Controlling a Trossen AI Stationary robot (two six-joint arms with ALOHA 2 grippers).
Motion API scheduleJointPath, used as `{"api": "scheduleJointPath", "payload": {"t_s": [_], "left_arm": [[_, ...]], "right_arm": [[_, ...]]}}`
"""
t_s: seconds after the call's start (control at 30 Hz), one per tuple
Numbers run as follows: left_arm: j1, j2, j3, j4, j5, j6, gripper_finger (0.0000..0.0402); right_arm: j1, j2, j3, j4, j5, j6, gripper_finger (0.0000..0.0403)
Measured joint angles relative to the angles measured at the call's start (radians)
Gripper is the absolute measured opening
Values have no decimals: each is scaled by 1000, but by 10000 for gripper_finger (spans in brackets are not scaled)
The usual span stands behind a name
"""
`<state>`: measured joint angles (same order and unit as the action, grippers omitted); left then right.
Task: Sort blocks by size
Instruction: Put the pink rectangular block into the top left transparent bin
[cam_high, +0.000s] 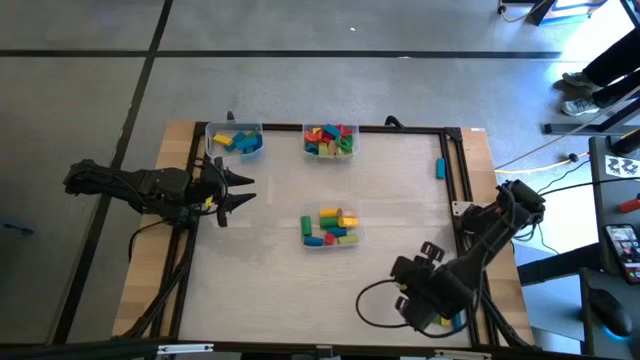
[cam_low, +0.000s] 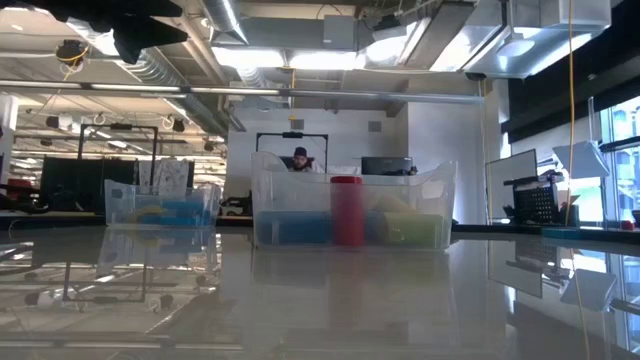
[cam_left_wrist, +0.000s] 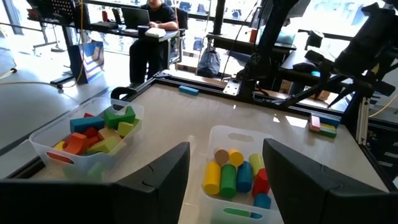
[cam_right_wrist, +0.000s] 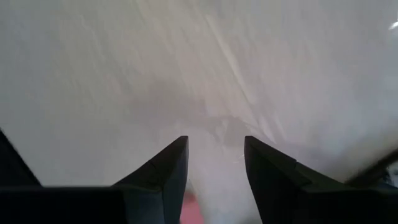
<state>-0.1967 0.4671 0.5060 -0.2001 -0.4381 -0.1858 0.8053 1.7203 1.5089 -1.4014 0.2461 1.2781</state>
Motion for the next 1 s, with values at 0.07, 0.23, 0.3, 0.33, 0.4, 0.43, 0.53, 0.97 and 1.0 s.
{"api": "scheduleJointPath", "payload": {"t_s": [0.07, 0.23, 0.3, 0.33, 0.4, 0.43, 0.53, 0.97, 1.0], "left_arm": [[0, 0, 0, 0, 0, -2, 198], [0, 0, 0, -1, 0, -17, 198], [0, 0, 0, -9, 0, -17, 198], [0, 0, 0, -15, 0, -20, 198], [0, 0, 0, -29, 0, -25, 198], [0, 0, 0, -31, 0, -25, 198], [0, 0, 0, -30, 0, -24, 198], [0, 0, 0, -29, 0, -24, 198], [0, 0, 0, -29, 0, -24, 198]], "right_arm": [[-1, 0, 0, 32, 29, -1, 156], [1, 1, 0, 66, -3, -3, 156], [14, 1, 0, 62, -15, -3, 156], [20, 1, 0, 64, -11, -3, 156], [36, 4, 0, 67, 9, 1, 157], [42, 6, 0, 69, 13, 11, 157], [62, 9, 0, 66, 14, 58, 157], [140, 26, -122, 59, -160, 369, 243], [145, 25, -142, 64, -197, 368, 256]]}}
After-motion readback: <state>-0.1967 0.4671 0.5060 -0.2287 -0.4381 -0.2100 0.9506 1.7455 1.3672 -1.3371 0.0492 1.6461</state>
